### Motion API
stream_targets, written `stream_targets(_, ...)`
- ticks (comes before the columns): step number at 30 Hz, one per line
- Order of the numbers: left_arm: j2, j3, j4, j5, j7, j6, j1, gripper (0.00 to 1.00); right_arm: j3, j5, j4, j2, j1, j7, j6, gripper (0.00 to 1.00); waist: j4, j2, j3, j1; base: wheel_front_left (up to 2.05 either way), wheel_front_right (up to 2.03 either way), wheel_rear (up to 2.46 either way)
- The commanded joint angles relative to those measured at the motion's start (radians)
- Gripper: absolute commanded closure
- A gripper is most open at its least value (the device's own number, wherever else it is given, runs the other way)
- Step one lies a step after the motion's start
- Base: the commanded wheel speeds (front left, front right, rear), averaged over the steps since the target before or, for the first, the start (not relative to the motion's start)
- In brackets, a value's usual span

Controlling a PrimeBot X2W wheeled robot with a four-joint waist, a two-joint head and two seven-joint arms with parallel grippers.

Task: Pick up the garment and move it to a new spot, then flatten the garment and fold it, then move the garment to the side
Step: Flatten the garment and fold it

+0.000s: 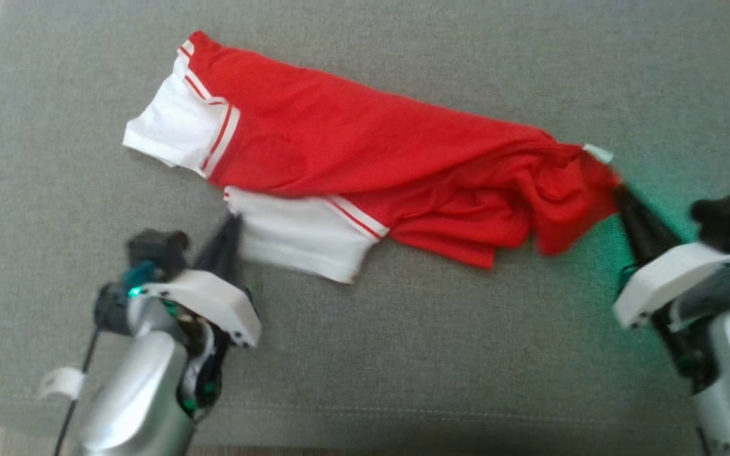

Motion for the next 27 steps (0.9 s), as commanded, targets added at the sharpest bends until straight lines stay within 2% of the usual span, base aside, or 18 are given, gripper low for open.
stream_targets(1,0.034,0.056,-0.051,0.006,-0.034,0.014,-0.033,1.0,-0.004,-0.016,-0.053,-0.023,0.005,-0.026,0.007,1.0,-0.004,0.0,-0.014,-0.0001,0.0,0.0,0.0)
stream_targets(7,0.08,0.13,-0.241,0.021,-0.112,0.074,-0.027,1.0,-0.087,-0.073,-0.168,-0.04,0.033,-0.092,0.007,1.0,-0.018,0.0,-0.081,-0.0001,0.0,0.0,0.0)
stream_targets(15,0.15,0.194,-0.571,0.068,-0.109,0.123,-0.085,1.0,-0.215,-0.122,-0.406,-0.049,0.033,-0.121,0.007,1.0,-0.041,0.0,-0.182,-0.0001,0.0,0.0,0.0)
stream_targets(21,0.195,0.206,-0.731,0.091,-0.026,0.118,-0.212,1.0,-0.303,-0.138,-0.593,-0.079,-0.035,-0.079,0.007,1.0,-0.062,0.0,-0.252,-0.0001,0.0,0.0,0.0)
stream_targets(27,0.204,0.202,-0.743,0.088,0.033,0.096,-0.357,1.0,-0.355,-0.114,-0.665,-0.112,-0.132,-0.032,0.007,1.0,-0.077,0.0,-0.297,-0.0001,0.0,0.0,0.0)
